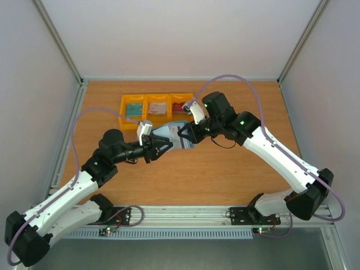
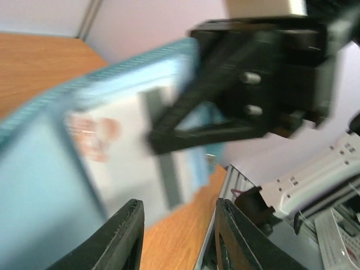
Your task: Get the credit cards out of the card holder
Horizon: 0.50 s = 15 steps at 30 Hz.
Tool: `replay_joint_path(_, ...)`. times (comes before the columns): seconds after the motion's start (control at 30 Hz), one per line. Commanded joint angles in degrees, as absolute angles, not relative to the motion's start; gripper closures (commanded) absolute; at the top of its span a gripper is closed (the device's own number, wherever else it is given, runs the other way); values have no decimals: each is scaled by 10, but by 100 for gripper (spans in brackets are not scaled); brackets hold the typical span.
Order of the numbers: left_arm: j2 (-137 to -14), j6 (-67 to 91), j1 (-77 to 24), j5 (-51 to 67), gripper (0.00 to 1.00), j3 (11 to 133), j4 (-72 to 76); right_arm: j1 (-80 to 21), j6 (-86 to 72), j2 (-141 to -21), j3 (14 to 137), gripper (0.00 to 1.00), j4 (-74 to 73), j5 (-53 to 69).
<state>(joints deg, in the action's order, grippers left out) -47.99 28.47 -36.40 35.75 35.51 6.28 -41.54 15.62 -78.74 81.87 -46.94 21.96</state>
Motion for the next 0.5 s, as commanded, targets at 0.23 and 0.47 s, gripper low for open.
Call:
replay_joint_path(0.23,-436,263,-317,403,68,355,35,-419,187,-695,736,99,-287,545)
replay_joint_path(0.47,-444,273,-323,497,70,356,139,-419,183,-688,719,99,-245,575)
